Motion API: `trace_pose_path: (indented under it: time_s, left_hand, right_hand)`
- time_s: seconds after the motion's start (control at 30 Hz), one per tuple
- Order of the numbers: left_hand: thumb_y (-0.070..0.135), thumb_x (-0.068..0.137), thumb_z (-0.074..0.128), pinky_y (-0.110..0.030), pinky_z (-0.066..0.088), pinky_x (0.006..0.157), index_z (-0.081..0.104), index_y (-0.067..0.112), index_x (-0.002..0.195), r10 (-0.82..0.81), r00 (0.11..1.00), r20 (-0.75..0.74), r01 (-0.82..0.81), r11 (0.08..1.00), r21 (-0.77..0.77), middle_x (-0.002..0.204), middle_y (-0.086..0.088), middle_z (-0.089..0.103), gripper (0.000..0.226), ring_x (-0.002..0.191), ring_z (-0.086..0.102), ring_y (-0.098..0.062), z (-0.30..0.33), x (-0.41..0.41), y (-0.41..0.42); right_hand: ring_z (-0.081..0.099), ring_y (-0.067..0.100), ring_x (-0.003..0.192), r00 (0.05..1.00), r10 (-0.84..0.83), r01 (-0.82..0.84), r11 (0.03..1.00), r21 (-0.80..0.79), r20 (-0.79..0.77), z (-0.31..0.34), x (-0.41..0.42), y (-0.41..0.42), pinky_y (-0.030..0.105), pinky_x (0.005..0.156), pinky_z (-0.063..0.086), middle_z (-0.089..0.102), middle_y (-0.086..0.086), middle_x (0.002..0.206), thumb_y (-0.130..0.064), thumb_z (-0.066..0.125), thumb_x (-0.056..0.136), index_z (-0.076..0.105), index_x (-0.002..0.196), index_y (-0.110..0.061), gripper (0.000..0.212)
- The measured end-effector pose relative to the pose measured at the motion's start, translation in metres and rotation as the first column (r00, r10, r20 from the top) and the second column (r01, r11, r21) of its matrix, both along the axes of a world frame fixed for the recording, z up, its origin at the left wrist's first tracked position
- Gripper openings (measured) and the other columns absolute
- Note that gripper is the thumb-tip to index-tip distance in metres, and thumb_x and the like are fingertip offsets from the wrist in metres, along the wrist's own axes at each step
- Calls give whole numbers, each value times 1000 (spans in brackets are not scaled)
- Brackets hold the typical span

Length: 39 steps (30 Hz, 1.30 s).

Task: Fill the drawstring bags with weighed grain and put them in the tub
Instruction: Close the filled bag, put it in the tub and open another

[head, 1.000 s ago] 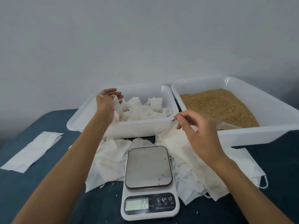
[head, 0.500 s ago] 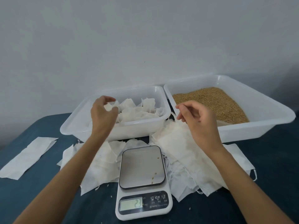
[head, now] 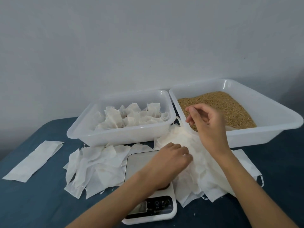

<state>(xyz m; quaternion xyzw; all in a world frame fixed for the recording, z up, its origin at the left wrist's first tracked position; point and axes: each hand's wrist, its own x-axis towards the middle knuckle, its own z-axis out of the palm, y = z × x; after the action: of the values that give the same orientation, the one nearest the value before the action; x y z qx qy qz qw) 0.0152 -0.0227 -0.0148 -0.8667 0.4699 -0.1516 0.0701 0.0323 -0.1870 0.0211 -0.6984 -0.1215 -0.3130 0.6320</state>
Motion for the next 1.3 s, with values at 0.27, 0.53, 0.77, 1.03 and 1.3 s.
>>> trace_pose_path:
  time_s: [0.27,0.53,0.77,1.03,1.3]
  left_hand:
    - [-4,78,64,-38,48,63,64,6,82,-53,997,-57,30,937,-348,86,-6,63,11,78,56,-26,-8,1,2]
    - [23,100,69,-21,40,61,61,33,67,-161,804,-573,-474,410,-780,67,13,56,35,63,47,-4,-11,12,4]
    - [29,110,53,-42,42,69,55,-9,86,-327,600,-731,-782,-43,-622,78,-11,52,44,74,49,-26,-14,20,1]
    - [27,110,52,-37,49,71,65,2,80,-463,558,-689,-776,3,-631,75,-7,58,41,73,55,-21,-20,-20,-23]
    - [29,97,71,-44,60,86,62,-14,103,-653,479,-586,-812,-76,-579,101,-23,71,44,95,69,-31,-15,-14,-3]
  right_hand:
    - [62,12,66,1000,10,-10,1000,11,-9,-1,2,0,26,66,49,70,2,72,-18,60,102,71,98,-11,14]
    - [62,14,66,1000,25,-24,999,26,-18,-2,1,-1,29,65,49,69,4,72,-16,60,102,71,98,-9,14]
    - [62,13,66,999,32,-31,999,40,-22,0,0,0,27,65,49,69,6,73,-14,60,102,71,98,-6,14]
    - [63,13,67,998,57,-56,998,25,-25,4,-3,0,24,65,49,70,5,73,-13,61,101,71,97,-7,13]
    - [69,9,99,979,151,-177,960,-215,-133,3,-4,1,29,90,55,74,-7,103,-27,70,95,70,120,-19,27]
